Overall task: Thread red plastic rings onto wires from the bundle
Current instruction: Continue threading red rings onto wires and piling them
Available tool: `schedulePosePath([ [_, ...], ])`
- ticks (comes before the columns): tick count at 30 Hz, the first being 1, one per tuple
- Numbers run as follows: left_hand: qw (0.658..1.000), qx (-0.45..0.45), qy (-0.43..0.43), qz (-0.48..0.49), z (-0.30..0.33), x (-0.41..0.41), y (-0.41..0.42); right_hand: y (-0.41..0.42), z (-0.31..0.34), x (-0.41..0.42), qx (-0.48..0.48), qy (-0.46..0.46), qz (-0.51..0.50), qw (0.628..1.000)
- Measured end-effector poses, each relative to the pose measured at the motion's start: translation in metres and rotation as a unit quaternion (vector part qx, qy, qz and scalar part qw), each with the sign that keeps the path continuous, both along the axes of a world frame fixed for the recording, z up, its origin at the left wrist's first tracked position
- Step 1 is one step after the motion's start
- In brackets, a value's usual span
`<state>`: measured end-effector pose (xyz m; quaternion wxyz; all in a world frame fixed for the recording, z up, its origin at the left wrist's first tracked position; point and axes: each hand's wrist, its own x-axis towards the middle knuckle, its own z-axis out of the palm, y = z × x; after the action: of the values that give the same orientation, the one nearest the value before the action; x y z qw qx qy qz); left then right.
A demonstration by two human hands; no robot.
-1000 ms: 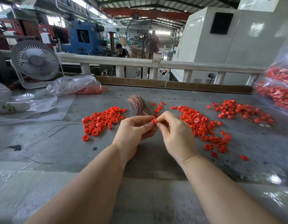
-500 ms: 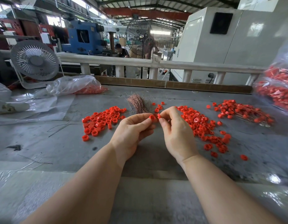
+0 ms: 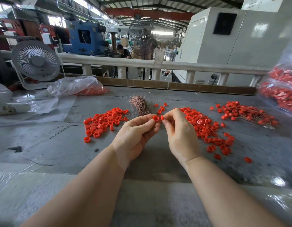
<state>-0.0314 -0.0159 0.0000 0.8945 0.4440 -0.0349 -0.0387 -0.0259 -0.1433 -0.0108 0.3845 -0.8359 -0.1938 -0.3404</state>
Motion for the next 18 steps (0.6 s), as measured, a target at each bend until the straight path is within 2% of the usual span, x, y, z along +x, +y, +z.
schedulePosePath([
  [8, 0.996, -0.077, 0.031, 0.005, 0.0012, 0.0008, 0.0018, 0.0001, -0.0010, 0.0002, -0.001, 0.002, 0.008, 1.000],
  [18, 0.994, -0.099, 0.035, -0.001, 0.0022, -0.0006, 0.0024, 0.0012, -0.0046, 0.0037, 0.006, 0.030, 0.044, 0.999],
])
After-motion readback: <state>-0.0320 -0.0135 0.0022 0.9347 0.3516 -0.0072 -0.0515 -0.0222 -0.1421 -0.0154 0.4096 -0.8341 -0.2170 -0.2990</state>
